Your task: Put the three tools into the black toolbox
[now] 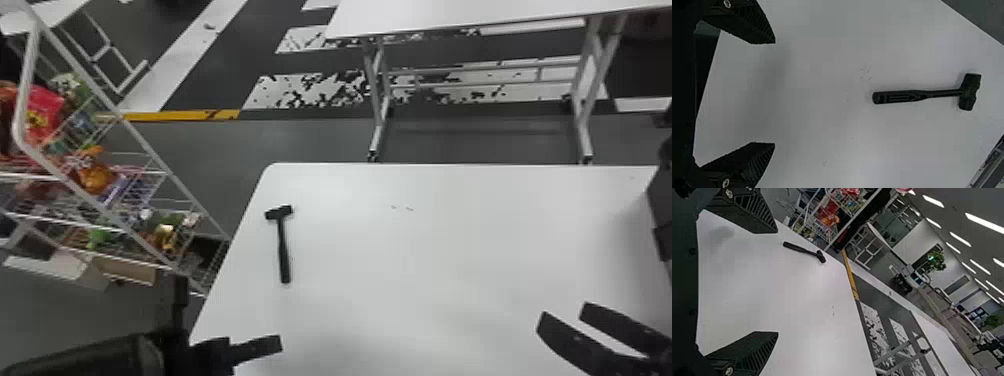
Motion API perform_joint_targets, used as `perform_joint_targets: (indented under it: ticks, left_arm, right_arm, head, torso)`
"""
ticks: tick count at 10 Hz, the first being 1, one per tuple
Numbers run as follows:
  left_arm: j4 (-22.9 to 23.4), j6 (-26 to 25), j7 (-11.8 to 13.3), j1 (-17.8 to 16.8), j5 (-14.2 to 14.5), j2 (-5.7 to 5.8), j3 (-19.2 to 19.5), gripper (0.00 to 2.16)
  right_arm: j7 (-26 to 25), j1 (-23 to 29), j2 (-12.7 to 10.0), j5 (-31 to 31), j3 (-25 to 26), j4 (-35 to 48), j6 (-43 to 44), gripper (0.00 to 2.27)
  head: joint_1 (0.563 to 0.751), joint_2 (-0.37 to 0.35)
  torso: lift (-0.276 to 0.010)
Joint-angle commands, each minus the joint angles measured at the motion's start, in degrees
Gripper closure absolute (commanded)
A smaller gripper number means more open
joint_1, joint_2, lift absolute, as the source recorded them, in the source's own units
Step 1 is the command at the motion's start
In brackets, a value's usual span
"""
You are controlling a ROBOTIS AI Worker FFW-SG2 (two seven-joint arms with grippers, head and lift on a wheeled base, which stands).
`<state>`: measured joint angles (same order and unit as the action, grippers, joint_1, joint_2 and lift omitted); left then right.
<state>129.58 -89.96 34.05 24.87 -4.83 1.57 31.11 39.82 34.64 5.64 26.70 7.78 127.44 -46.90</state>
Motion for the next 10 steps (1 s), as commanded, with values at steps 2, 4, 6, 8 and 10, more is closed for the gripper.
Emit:
perform_joint_targets:
  ticks: [2, 4, 6, 8, 10]
  left_arm:
    - [-3.72, -0.07, -3.47, -4.75, -6.86, 0.37, -5.45, 0.08]
    - [-7.58, -0.07, -3.64, -8.88, -11.43, 0.54, -8.96, 0.08]
    - [-12.15, -0.07, -3.64, -13.97, -11.7, 1.07, -9.14, 0.08]
    - [-18.92, -0.07, -3.64, -20.39, -11.7, 3.27, -9.4, 0.08]
    - [-25.69, -0.07, -4.08, -25.31, -11.35, 5.64, -10.02, 0.08]
  right_arm:
    - [-0.01, -1.51, 0.33, -0.24, -0.31, -0.7, 0.0, 0.08]
    - [-0.1, -2.3, 0.68, -0.24, -0.49, -0.88, 0.0, 0.08]
    - [-0.1, -3.09, 1.3, -0.24, -0.4, -1.76, 0.0, 0.08]
    - [-0.01, -3.62, 1.39, -0.51, -0.31, -3.25, 0.18, 0.08]
    - [-0.01, -3.79, 1.39, -0.68, -0.31, -4.39, 0.88, 0.08]
  head:
    - [0.695, 0.35]
    - [0.695, 0.35]
    - [0.695, 0.35]
    - [0.695, 0.35]
    - [0.695, 0.35]
  torso:
    - [-0.051]
    - [-0.051]
    - [-0.051]
    - [-0.051]
    - [-0.051]
